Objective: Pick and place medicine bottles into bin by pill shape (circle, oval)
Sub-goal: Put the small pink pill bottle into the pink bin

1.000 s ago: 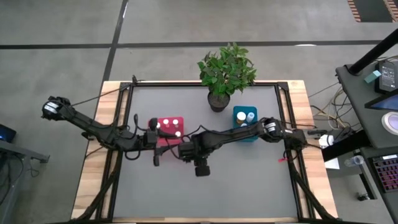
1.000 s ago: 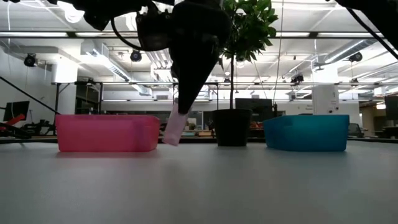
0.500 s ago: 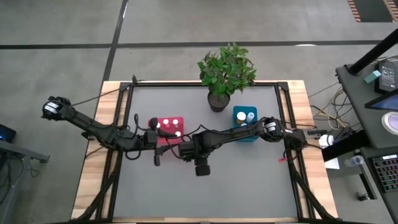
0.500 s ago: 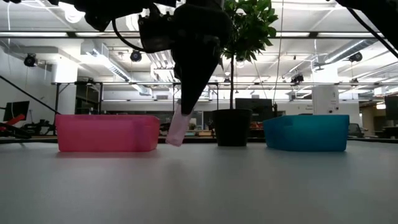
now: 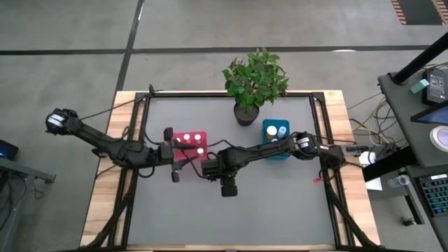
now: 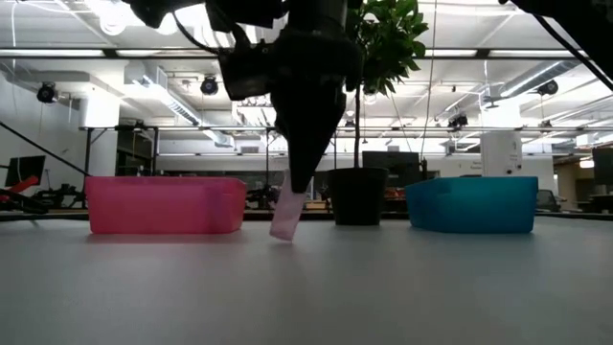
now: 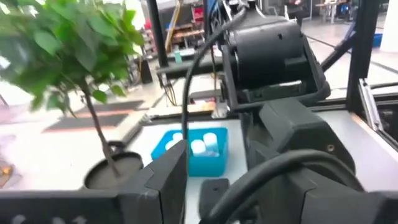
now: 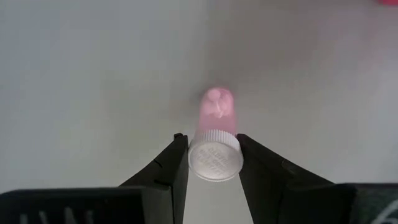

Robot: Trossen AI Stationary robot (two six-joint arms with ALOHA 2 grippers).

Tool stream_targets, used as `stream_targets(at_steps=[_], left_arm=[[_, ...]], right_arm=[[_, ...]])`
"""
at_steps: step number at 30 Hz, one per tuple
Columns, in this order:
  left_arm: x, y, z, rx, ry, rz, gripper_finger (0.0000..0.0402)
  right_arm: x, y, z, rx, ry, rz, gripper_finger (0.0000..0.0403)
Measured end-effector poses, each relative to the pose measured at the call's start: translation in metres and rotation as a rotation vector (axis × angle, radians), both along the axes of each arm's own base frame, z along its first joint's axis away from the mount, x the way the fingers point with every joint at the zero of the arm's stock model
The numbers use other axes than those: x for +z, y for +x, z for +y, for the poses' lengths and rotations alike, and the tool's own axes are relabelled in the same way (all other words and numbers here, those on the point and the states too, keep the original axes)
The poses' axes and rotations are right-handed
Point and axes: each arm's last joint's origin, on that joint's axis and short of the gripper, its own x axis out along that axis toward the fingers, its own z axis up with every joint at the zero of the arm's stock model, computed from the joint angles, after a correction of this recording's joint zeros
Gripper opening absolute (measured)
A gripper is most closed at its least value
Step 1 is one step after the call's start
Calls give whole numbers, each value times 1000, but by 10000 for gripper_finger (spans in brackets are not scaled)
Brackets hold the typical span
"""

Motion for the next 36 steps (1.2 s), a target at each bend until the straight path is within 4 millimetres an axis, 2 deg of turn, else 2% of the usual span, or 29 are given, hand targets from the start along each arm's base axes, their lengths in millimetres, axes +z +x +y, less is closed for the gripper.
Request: stream_targets(at_steps=[4, 11, 15, 21, 29, 32, 36], left_arm=[[5, -9, 4, 0, 48, 0, 151], [8, -25, 9, -73, 18, 10, 151], [0, -28, 7, -178, -9, 88, 151], [-12, -30, 6, -241, -77, 206, 151], [-10, -37, 5, -328, -191, 217, 152], [-8, -42, 7, -334, -193, 207, 164], [-4, -48, 10, -340, -183, 179, 203]], right_arm=[[4, -1, 0, -2, 1, -2, 111], [15, -4, -1, -11, -6, -22, 111], [23, -5, -4, -18, -18, -49, 111], [27, -4, -5, -17, -21, -65, 111], [27, -4, -10, -36, -23, -54, 111], [27, -4, -12, -40, -23, -55, 111], [27, -4, -13, -52, -21, -54, 111]])
